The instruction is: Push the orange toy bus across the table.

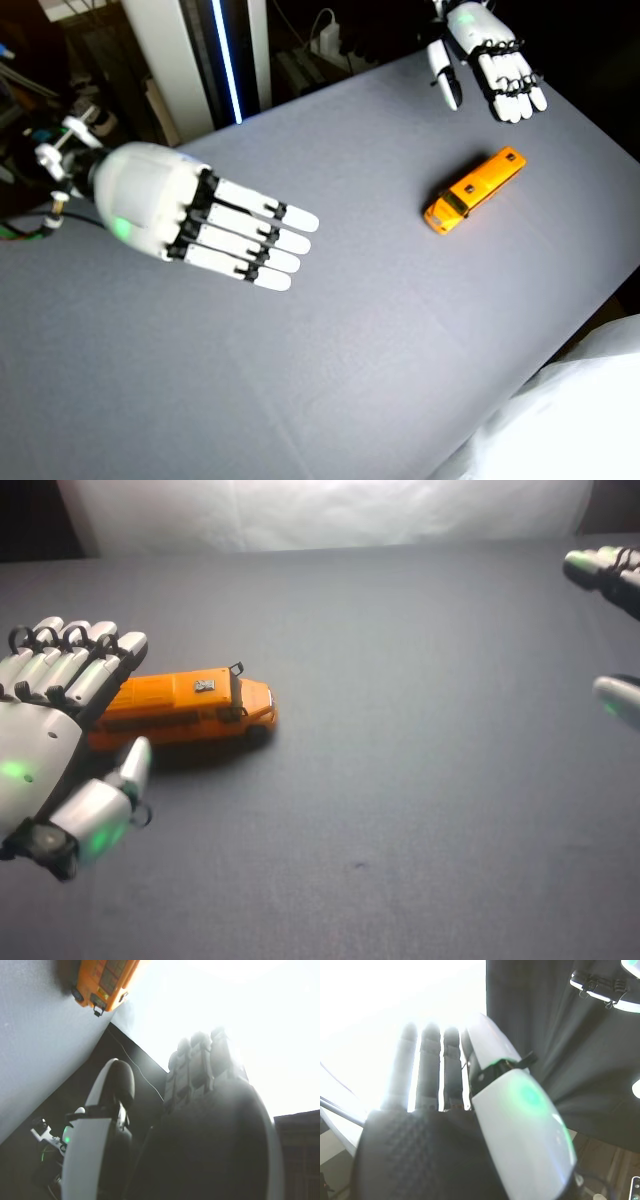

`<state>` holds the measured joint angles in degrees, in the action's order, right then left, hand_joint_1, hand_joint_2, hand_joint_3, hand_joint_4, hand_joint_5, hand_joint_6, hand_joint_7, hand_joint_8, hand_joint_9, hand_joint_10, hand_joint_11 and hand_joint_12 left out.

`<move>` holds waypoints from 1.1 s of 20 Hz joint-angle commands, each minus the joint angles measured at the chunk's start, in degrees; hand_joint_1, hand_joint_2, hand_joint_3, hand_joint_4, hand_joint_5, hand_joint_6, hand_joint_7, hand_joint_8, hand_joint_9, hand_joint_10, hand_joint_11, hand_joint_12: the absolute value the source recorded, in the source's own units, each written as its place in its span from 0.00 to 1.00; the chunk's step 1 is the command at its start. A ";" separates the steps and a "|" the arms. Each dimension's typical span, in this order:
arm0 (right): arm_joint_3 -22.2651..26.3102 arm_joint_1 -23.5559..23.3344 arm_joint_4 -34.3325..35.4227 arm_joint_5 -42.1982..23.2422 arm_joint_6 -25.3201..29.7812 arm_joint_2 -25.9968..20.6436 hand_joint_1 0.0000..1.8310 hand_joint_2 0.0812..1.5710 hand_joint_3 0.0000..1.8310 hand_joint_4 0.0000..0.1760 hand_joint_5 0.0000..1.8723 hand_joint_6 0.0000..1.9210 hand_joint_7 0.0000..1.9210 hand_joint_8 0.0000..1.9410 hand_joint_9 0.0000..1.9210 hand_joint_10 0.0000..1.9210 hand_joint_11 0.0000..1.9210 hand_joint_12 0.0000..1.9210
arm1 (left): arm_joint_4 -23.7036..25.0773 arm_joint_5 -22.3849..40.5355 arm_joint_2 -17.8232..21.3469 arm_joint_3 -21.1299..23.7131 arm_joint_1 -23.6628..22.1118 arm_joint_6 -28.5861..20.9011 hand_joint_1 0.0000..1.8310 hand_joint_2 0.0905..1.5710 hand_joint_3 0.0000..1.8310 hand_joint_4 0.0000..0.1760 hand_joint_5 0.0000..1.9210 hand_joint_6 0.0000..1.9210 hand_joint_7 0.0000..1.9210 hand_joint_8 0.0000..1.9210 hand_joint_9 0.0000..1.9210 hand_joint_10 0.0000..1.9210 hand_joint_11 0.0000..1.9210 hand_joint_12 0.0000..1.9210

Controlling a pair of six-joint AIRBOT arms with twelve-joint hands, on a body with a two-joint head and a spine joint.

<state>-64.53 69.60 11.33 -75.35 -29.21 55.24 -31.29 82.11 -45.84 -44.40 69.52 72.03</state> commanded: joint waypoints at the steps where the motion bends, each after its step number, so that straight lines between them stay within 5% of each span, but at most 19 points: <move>1: -0.32 -0.02 0.56 -7.32 0.32 0.10 0.00 0.89 0.02 0.00 0.03 0.00 0.01 0.00 0.00 0.00 0.00 0.00 | 2.55 6.83 -0.24 -0.08 -0.46 0.13 0.00 0.98 0.05 0.00 0.04 0.00 0.03 0.00 0.02 0.00 0.00 0.00; 3: -0.21 -0.02 0.56 -7.32 0.33 0.10 0.00 0.86 0.01 0.11 0.03 0.00 0.01 0.00 0.00 0.00 0.00 0.00 | 2.56 6.91 -0.20 -0.05 -0.46 0.14 0.00 0.99 0.04 0.00 0.02 0.00 0.01 0.00 0.00 0.00 0.00 0.00; 6: -0.25 -0.02 0.53 -7.32 0.34 0.17 0.00 0.88 0.01 0.04 0.03 0.00 0.01 0.00 0.00 0.00 0.00 0.00 | 1.57 7.23 -0.22 -0.18 -0.33 0.15 0.00 0.98 0.04 0.00 0.02 0.00 0.00 0.00 0.00 0.00 0.00 0.00; 8: -0.30 -0.02 0.25 -7.32 0.34 0.18 0.00 0.85 0.00 0.16 0.04 0.00 0.02 0.00 0.00 0.00 0.00 0.00 | -0.81 8.73 -0.14 -0.25 0.30 0.15 0.00 0.95 0.02 0.00 0.00 0.00 0.00 0.00 0.00 0.00 0.00 0.00; 14: -0.46 -0.02 0.19 -6.72 0.34 0.18 0.00 0.87 0.01 0.00 0.05 0.00 0.03 0.00 0.00 0.00 0.00 0.00 | -9.40 6.23 -0.81 -3.04 1.08 0.15 0.00 0.95 0.02 0.00 0.00 0.00 0.00 0.00 0.00 0.00 0.00 0.00; 22: -0.39 -0.02 -0.17 -6.18 0.50 0.32 0.00 0.87 0.00 0.00 0.05 0.00 0.03 0.00 0.01 0.00 0.00 0.00 | -16.86 -4.70 -1.99 -8.89 1.26 0.43 0.00 0.98 0.02 0.00 0.00 0.00 0.00 0.00 0.00 0.00 0.00 0.00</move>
<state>-64.58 69.60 10.70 -74.76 -29.19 55.44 -50.70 71.92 -47.46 -53.15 71.13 72.36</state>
